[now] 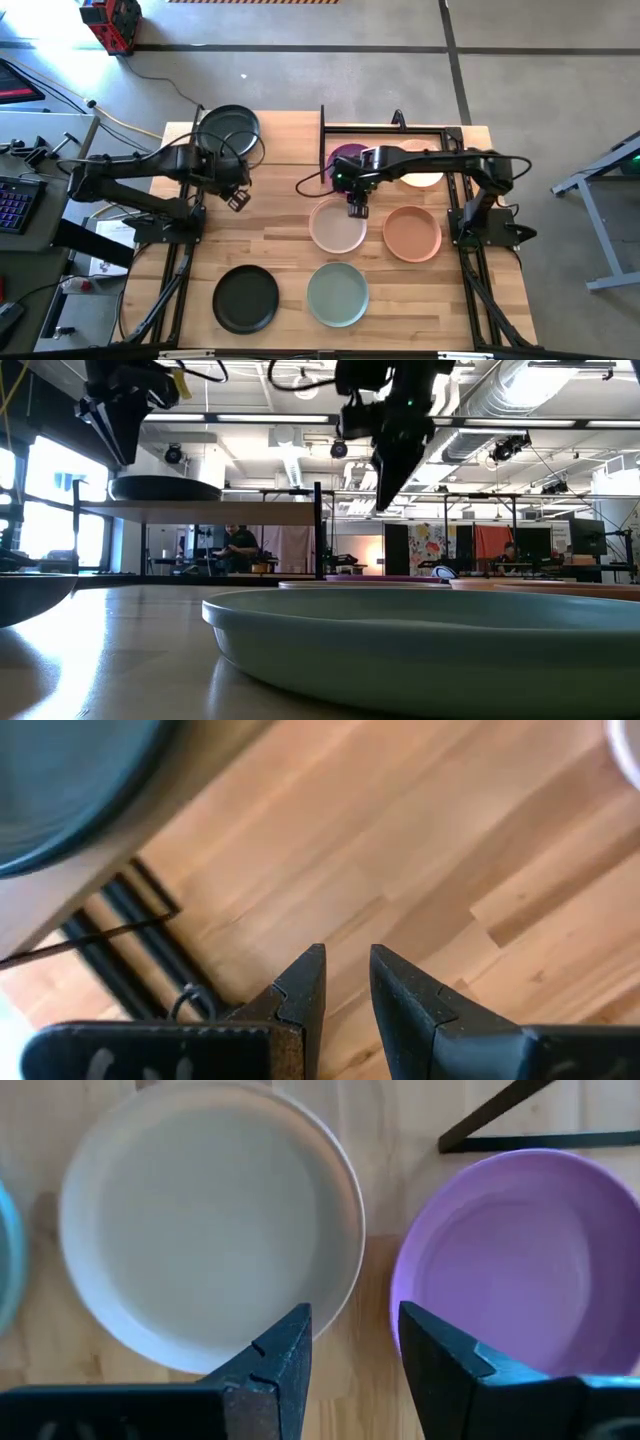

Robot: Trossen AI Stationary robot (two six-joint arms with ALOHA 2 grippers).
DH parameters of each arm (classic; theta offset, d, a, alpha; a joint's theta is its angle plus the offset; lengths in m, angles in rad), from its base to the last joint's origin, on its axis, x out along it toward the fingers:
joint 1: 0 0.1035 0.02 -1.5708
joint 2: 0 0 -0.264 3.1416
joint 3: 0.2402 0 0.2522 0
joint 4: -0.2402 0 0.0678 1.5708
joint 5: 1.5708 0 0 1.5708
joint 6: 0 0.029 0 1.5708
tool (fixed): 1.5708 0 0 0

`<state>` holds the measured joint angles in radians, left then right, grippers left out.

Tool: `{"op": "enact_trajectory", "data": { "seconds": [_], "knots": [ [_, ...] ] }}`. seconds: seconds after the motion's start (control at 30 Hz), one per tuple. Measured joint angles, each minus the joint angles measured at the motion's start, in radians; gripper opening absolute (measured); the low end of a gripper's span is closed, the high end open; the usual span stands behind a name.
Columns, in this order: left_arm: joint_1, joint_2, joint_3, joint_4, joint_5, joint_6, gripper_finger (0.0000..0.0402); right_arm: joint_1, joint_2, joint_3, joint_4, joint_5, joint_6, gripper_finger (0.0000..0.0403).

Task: Place and stack plates onto a shelf
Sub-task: Stack the violet plate on top of the black plate on the shelf

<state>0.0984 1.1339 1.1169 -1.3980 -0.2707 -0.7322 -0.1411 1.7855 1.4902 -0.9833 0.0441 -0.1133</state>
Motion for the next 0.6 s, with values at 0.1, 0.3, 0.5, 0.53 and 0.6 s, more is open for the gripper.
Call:
{"op": "enact_trajectory", "data": {
  "seconds": [0.1, 0.3, 0.5, 0.53, 0.6],
  "knots": [
    [-0.050, 0.000, -0.019, 0.022, 0.000, -0.023, 0.0071, 0.000, 0.032, 0.000, 0.002, 0.016, -0.023, 0.0130],
    [-0.126, 0.000, -0.067, 0.035, 0.000, -0.092, 0.0071, -0.021, 0.079, 0.000, 0.028, 0.034, -0.027, 0.0130],
    [-0.183, 0.000, -0.076, 0.036, 0.000, -0.153, 0.0071, -0.053, 0.130, 0.000, 0.082, 0.034, -0.027, 0.0130],
    [-0.191, 0.000, -0.076, 0.036, 0.000, -0.158, 0.0071, -0.059, 0.140, 0.000, 0.085, 0.035, -0.027, 0.0130],
    [-0.204, 0.000, -0.076, 0.036, 0.000, -0.166, 0.0071, -0.071, 0.160, 0.000, 0.085, 0.034, -0.027, 0.0130]
  ]
}}
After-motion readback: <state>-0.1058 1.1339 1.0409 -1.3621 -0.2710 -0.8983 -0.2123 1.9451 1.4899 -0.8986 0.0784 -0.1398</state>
